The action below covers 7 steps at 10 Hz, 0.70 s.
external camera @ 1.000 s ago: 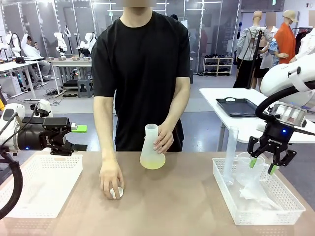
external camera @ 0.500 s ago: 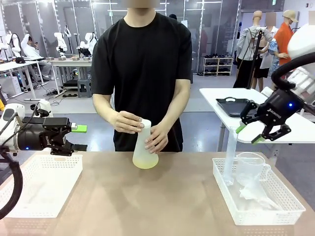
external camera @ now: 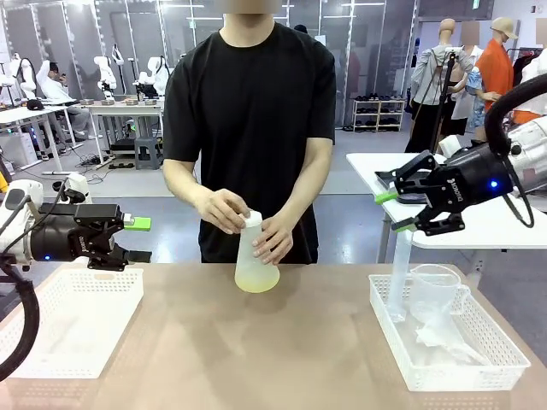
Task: Prepare the solutions needed for the experiment.
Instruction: When the human places the Big flask in the center of the table, pick up the Big flask and place it in the left Organizing basket.
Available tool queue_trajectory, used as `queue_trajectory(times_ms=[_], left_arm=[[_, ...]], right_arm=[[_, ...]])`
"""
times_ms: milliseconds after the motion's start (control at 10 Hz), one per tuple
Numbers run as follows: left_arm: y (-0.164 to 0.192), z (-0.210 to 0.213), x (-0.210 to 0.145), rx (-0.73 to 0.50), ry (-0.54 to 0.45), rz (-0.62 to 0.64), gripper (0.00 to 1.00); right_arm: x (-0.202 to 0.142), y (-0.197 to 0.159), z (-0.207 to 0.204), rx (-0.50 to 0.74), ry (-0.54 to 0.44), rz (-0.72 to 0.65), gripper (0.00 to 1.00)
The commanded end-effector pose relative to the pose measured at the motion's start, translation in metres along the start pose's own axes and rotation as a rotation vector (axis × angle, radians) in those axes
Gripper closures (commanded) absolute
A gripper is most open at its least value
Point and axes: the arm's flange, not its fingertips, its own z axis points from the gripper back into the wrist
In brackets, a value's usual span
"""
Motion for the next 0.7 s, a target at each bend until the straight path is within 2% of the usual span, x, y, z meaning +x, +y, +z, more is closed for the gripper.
queue_trajectory(times_ms=[0,300,600], left_arm=[[-0.002,-0.003,0.001,-0.025,-0.024,0.016,0.0],[-0.002,-0.003,0.001,-0.025,-0.024,0.016,0.0],[-0.002,-0.003,0.001,-0.025,-0.024,0.016,0.0]], right_arm=[[-0.001,-0.014,-0.006,0.171,0.077,-0.027,0.38],[-0.003,-0.022,-0.021,0.299,0.152,-0.066,0.38],[-0.001,-0.035,-0.033,0.316,0.147,-0.093,0.38]])
